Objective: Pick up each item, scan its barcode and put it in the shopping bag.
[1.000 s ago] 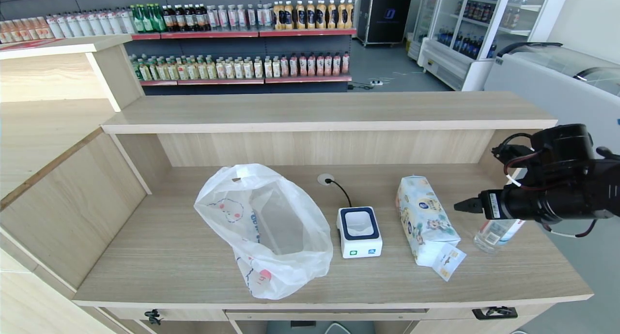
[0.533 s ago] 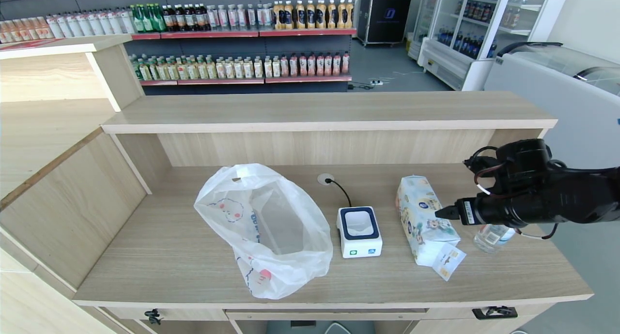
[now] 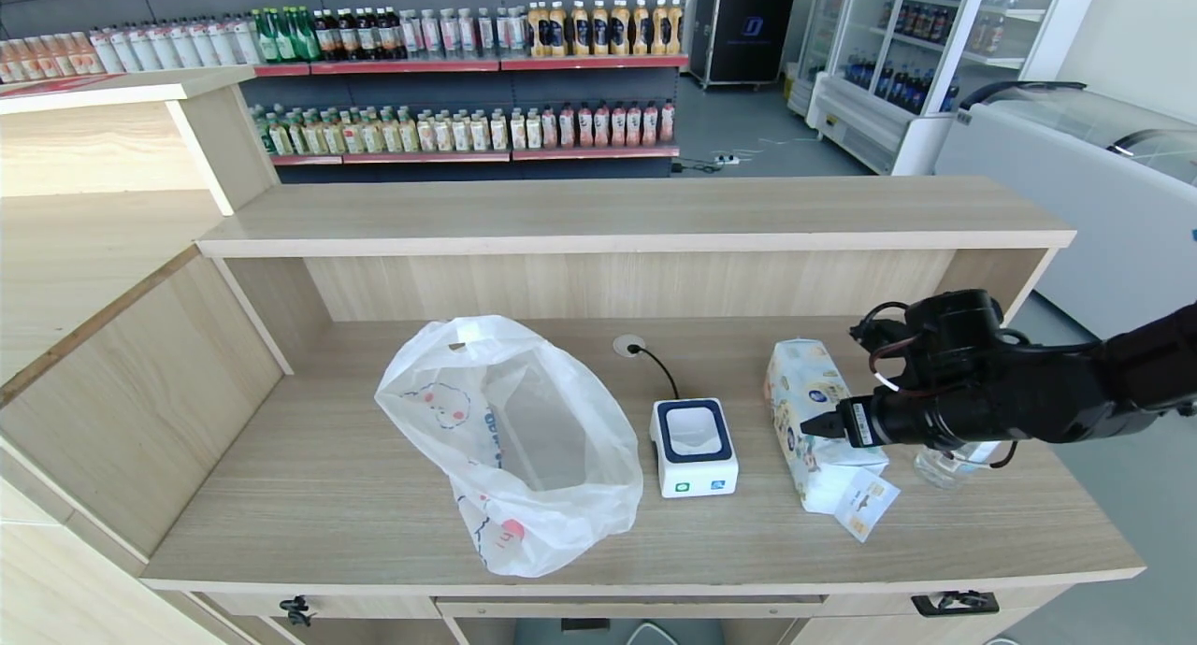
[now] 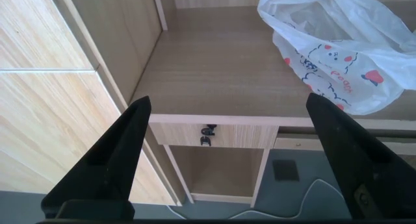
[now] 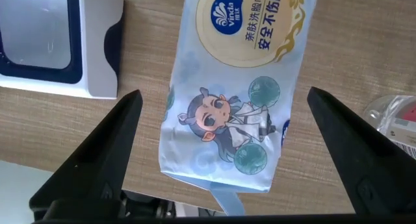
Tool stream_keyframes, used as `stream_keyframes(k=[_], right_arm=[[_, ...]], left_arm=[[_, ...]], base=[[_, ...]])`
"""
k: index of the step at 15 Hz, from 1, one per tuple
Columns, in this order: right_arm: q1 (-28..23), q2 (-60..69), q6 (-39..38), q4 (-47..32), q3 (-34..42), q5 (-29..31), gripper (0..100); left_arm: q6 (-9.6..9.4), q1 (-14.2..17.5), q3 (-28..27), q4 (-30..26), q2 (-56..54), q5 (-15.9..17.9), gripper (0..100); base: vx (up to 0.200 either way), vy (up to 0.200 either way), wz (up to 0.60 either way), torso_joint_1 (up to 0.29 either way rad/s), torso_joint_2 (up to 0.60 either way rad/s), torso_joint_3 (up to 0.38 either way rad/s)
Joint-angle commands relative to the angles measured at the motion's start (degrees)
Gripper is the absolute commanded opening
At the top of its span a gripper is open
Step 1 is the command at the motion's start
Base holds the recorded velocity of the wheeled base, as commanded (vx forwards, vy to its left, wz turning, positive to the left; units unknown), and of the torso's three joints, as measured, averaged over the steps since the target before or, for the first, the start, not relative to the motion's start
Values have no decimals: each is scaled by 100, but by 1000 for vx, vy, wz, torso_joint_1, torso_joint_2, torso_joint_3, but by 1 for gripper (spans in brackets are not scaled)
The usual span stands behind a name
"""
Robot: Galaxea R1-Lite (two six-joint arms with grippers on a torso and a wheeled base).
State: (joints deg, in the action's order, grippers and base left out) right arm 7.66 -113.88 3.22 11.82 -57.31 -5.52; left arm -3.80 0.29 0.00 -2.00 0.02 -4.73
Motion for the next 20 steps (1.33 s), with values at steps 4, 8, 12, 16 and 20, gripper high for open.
stream_keyframes(k=[4, 8, 12, 16, 20], right_arm=[[8, -415, 3, 268, -8, -10, 100], [25, -837, 3, 628, -132, -37, 100], [8, -1197, 188, 734, -316, -28, 100], [-18, -1435, 179, 962, -430, -45, 100], [-62, -1444, 197, 971, -404, -125, 0]], left_arm=[[2, -3, 0, -2, -2, -2, 100], [2, -3, 0, -2, -2, -2, 100], [-6, -3, 0, -2, -2, -2, 100], [-6, 6, 0, -2, -2, -2, 100], [2, 6, 0, -2, -2, -2, 100]], base=[[0, 0, 0, 0, 0, 0], [0, 0, 0, 0, 0, 0], [0, 0, 0, 0, 0, 0], [0, 0, 0, 0, 0, 0], [0, 0, 0, 0, 0, 0]])
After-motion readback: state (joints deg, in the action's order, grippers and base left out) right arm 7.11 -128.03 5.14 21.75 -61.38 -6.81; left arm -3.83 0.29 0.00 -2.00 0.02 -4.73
